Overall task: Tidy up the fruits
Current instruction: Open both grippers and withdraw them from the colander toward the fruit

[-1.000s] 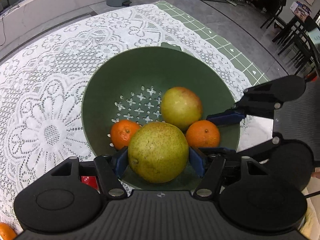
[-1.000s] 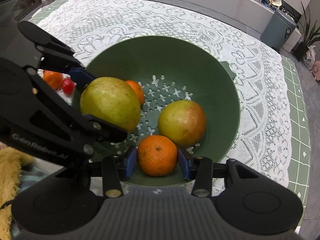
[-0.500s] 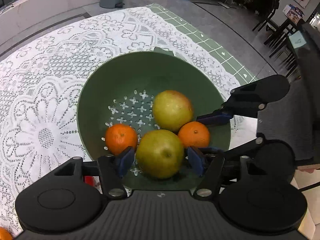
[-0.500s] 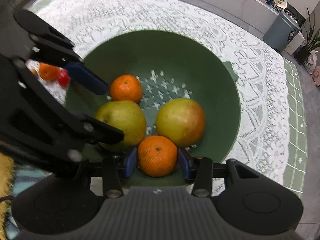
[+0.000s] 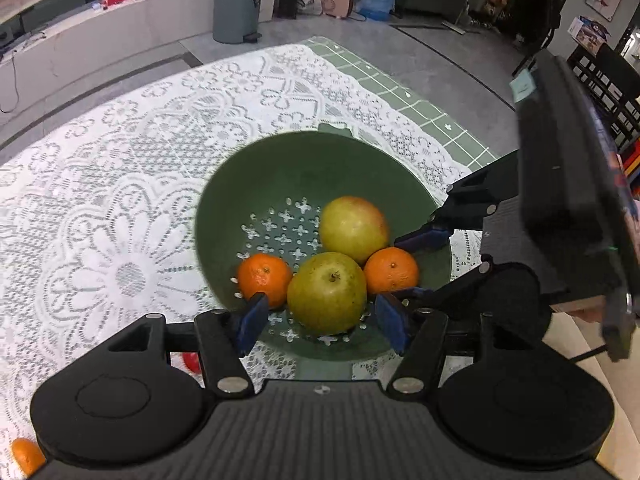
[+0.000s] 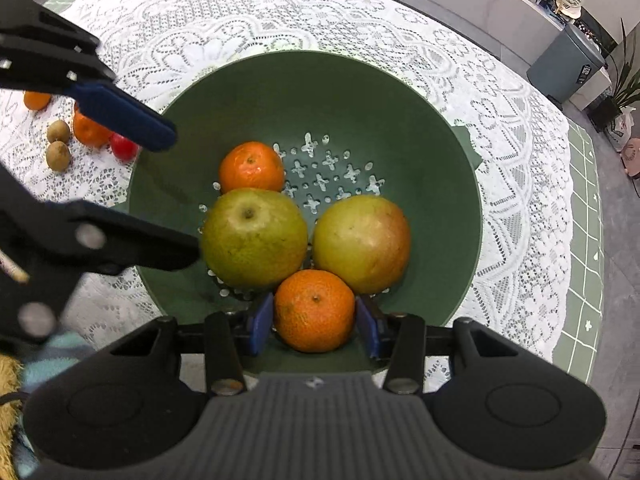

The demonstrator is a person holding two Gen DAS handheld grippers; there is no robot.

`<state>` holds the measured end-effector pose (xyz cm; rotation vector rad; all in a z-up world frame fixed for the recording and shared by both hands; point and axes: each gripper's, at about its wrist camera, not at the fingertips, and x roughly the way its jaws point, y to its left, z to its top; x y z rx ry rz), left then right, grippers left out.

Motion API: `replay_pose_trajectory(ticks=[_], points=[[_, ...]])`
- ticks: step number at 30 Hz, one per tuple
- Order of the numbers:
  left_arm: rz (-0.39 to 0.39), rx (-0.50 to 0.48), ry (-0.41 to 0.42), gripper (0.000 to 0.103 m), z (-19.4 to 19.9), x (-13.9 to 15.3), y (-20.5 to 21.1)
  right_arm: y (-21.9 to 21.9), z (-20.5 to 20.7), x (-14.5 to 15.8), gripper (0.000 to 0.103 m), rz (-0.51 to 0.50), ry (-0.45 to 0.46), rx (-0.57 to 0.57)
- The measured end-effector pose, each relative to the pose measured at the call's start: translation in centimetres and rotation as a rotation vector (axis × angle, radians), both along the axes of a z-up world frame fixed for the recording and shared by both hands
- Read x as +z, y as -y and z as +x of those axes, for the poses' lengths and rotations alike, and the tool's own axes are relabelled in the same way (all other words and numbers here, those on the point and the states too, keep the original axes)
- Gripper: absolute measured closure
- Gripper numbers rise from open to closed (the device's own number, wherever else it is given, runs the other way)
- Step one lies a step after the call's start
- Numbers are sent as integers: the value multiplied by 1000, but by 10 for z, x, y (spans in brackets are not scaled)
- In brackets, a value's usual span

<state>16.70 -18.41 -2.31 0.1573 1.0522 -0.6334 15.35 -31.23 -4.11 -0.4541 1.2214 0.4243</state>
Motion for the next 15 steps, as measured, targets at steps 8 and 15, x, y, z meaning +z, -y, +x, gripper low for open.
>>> replay_pose_trajectory(ticks=[8,15], points=[[26,59,22,30,-8,12,-17,-6,-3,11,48,-20,25,6],[59,120,39,31,-18,18,-37,-14,-15,26,33,-54,98,9]])
